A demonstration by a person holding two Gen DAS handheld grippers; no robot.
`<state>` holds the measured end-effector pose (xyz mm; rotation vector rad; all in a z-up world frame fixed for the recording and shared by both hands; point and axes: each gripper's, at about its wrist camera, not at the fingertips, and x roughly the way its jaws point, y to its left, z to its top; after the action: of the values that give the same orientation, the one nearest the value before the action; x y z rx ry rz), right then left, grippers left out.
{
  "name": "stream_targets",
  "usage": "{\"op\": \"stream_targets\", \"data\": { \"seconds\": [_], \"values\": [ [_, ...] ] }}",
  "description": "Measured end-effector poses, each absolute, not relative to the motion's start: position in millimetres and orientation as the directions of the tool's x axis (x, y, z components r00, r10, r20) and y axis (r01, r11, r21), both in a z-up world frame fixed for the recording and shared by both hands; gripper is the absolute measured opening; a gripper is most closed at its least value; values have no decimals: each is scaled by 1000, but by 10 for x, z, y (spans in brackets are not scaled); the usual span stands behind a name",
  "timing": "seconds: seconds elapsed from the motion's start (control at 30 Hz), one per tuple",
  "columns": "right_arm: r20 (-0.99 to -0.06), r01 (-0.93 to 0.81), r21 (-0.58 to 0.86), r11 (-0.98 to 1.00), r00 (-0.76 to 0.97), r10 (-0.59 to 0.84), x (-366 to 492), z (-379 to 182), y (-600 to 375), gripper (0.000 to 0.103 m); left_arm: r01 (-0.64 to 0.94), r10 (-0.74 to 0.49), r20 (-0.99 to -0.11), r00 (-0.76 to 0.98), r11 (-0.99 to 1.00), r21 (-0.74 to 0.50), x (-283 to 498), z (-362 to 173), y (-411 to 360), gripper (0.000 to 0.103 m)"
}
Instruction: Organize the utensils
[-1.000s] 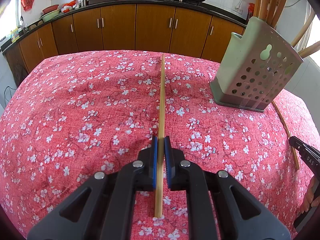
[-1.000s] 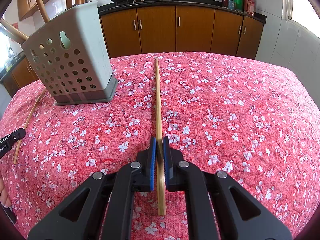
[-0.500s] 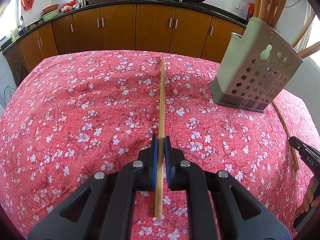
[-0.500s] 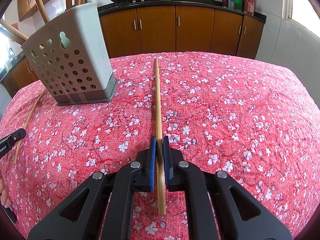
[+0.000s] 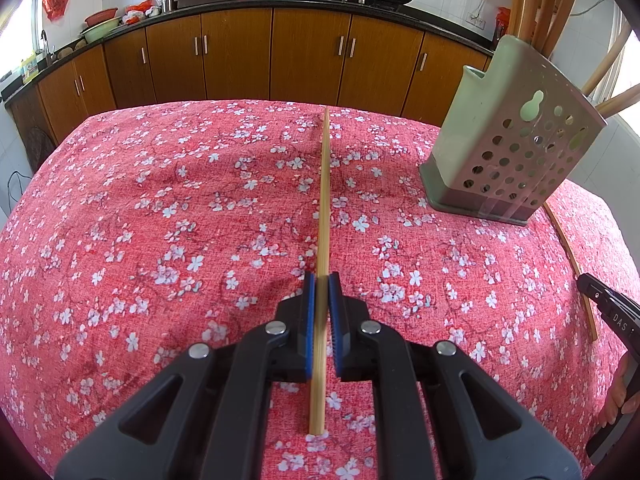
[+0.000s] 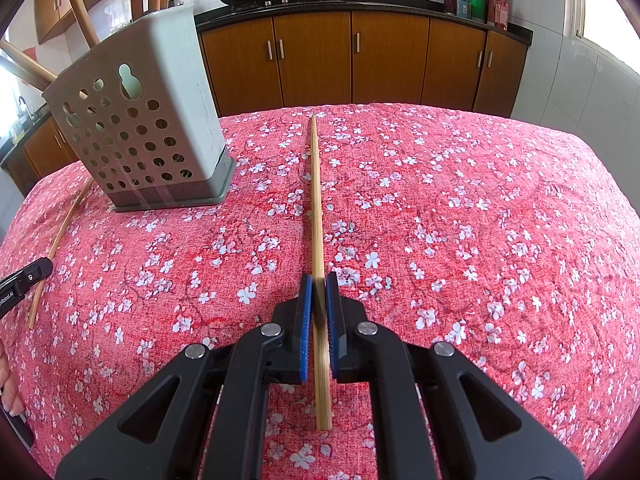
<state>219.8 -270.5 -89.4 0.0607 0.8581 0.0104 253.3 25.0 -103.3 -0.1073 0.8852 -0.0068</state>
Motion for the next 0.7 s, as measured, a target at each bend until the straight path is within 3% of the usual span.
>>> {"op": "stream_targets", "data": {
  "seconds": [0.37,0.5,0.7],
  "values": [
    [-752,20,108,994,656,69,2083,-877,-2741,8,-4,-14,-775,631,1000,-22,2289,-1018,133,11],
    [-750,20,63,998,661,34,2039,-837,-2699,7,10,15,-776,630,1000,27,2224,-1003,59,8],
    [-638,1,18,1000,770,10,1798,-391,-2709,7,34,4,-694,720,999,41,2011,-577,131,8]
  ]
}}
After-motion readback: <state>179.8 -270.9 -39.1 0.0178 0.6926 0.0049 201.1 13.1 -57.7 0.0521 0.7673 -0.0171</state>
